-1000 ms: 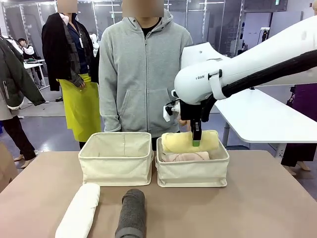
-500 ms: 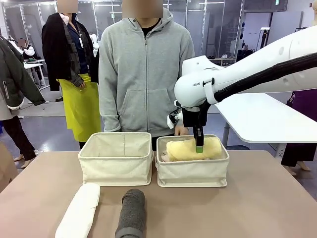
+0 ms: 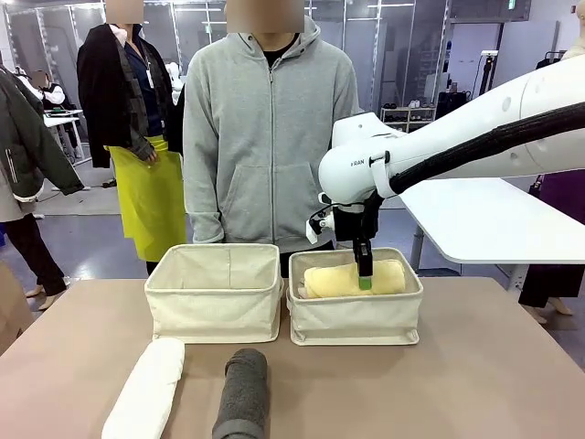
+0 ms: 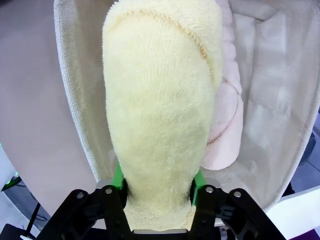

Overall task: Divide the towels into two baskets.
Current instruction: Pick up one hotel-folded towel from the bottom of the table and place it in the Fabric basket indicated by the person.

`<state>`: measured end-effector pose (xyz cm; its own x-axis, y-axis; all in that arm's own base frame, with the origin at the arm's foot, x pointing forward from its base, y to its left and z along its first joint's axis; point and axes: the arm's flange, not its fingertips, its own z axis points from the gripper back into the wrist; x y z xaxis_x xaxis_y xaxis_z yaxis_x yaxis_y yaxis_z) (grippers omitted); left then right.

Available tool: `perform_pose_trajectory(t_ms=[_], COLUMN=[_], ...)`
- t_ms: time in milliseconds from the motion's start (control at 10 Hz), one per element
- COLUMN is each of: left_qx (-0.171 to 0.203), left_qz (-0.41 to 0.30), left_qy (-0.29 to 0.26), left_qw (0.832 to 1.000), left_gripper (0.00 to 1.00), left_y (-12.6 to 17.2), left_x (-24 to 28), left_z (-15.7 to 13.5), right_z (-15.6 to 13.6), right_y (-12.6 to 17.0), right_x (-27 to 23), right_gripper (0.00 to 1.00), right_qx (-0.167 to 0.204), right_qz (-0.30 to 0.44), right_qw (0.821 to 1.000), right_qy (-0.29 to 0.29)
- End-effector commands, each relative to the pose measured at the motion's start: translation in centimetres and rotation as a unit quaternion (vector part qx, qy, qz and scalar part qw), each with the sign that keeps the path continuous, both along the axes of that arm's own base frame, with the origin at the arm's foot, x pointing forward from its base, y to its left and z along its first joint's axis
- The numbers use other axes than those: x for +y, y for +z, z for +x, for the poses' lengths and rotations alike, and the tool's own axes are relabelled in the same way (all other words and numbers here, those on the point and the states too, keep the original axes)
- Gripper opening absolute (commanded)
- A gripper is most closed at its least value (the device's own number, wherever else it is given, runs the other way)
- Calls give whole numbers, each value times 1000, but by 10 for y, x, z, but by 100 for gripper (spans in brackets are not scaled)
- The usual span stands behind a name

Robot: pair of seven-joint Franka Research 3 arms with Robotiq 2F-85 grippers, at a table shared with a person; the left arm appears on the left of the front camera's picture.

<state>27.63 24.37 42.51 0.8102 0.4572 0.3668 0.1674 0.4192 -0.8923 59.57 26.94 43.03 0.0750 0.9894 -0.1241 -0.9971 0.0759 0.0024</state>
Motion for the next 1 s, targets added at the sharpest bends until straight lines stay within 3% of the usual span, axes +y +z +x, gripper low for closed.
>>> perform_pose_trajectory(t_ms=[0, 400, 500, 900], left_qx=[-7, -7, -7, -7], left_qz=[-6, -6, -6, -6], left_qy=[0, 0, 0, 0], left_qw=[1000, 1000, 1000, 1000], left_gripper=[100, 100, 100, 100], left_y=[3, 3, 3, 3], left_x=[1, 1, 1, 1], left_z=[-2, -2, -2, -2], right_z=[-3, -26, -3, -3], right_y=[7, 18, 11, 11], right_x=[-1, -9, 4, 4], right_gripper=[98, 100, 100, 100], right_qx=[8, -4, -5, -5], right_qz=[10, 20, 6, 6], right_qw=[1000, 999, 1000, 1000], right_qy=[11, 26, 3, 3])
